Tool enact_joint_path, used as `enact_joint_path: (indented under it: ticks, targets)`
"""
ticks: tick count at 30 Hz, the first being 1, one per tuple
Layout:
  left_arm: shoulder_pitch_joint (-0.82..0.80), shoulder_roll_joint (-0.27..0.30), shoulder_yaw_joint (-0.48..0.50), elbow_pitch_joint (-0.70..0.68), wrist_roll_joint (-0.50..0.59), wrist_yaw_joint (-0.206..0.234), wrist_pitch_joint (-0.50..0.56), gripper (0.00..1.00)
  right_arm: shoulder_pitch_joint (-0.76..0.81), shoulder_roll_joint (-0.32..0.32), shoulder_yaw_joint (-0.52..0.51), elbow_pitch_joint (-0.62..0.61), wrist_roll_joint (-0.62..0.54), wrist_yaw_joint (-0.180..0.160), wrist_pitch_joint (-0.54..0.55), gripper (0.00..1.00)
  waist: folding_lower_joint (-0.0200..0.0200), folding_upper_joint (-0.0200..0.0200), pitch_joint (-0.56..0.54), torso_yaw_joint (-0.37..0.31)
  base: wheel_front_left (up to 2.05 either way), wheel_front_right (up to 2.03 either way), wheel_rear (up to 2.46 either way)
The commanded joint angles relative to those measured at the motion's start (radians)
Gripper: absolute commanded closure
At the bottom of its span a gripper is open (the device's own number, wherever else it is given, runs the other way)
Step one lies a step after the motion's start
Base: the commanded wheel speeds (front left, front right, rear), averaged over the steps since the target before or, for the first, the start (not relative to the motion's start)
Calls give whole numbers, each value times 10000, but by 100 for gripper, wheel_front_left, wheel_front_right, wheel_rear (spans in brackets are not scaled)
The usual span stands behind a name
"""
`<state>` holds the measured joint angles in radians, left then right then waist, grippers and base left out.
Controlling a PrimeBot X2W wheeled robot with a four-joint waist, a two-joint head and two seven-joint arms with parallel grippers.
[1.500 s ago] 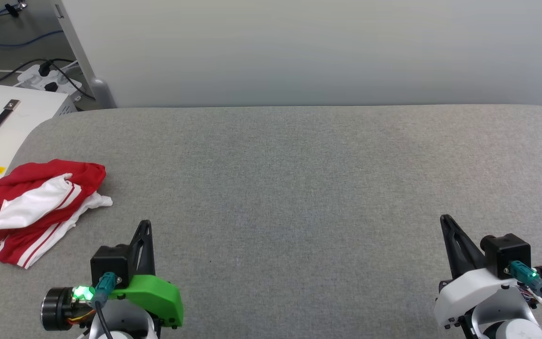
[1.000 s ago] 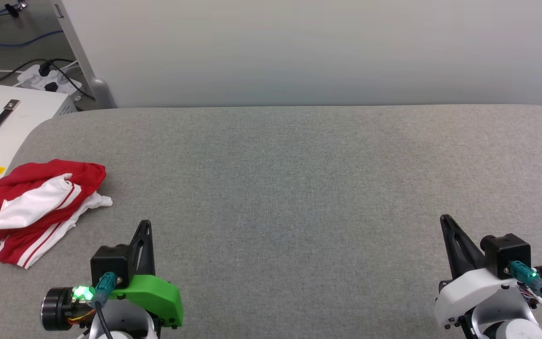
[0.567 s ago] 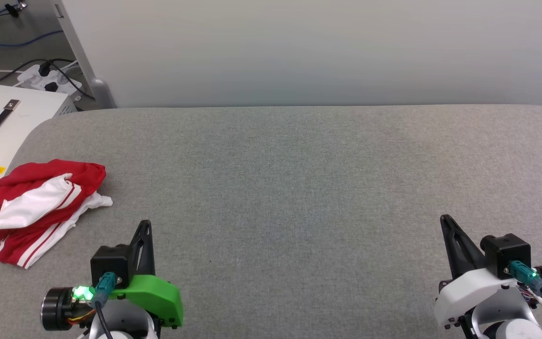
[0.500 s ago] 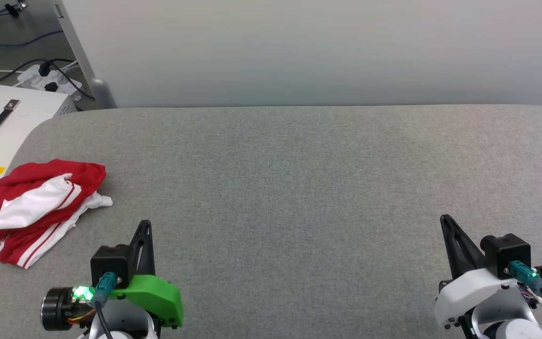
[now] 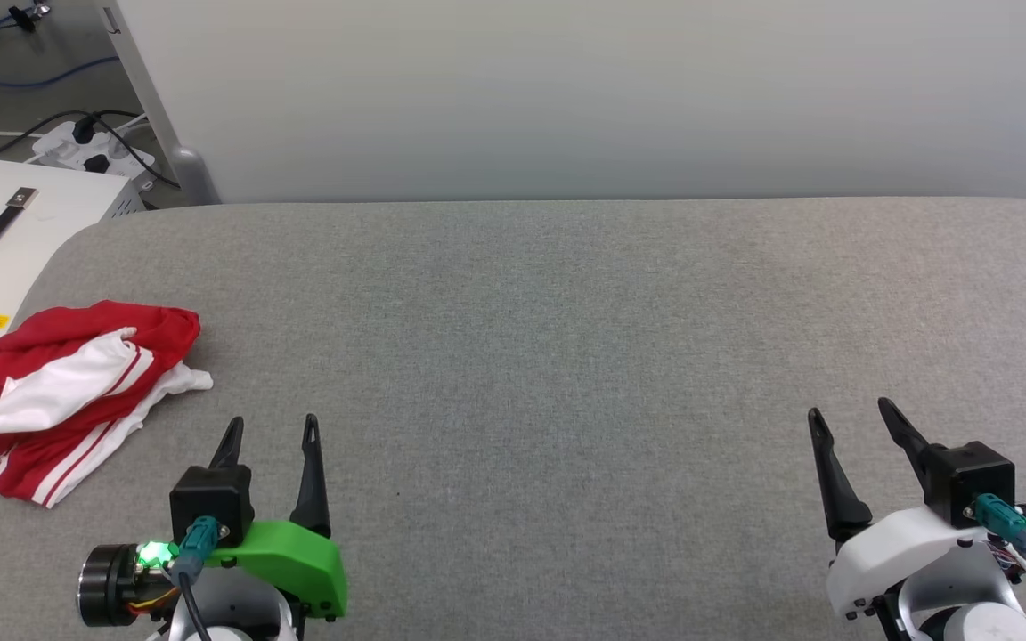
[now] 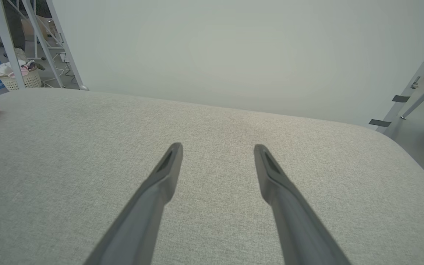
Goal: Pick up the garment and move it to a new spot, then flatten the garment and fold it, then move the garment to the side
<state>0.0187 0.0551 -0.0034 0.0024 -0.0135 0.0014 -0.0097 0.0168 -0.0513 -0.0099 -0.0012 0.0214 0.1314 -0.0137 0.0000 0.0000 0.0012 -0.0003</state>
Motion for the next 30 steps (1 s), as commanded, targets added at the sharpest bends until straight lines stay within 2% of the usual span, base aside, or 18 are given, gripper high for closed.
enact_joint_path:
  ticks: [1, 30]
  targets:
    - [-16, -4, -19, -38, -81, 84, -123, 0, 26, 1, -53, -71, 66, -1, -116, 0, 0, 0, 2, 0, 0, 0, 0]
    - [29, -15, -140, -152, -396, 174, -719, 0, 234, 3, -271, -586, 837, -2, -704, 0, 0, 0, -7, 3, 0, 0, 0]
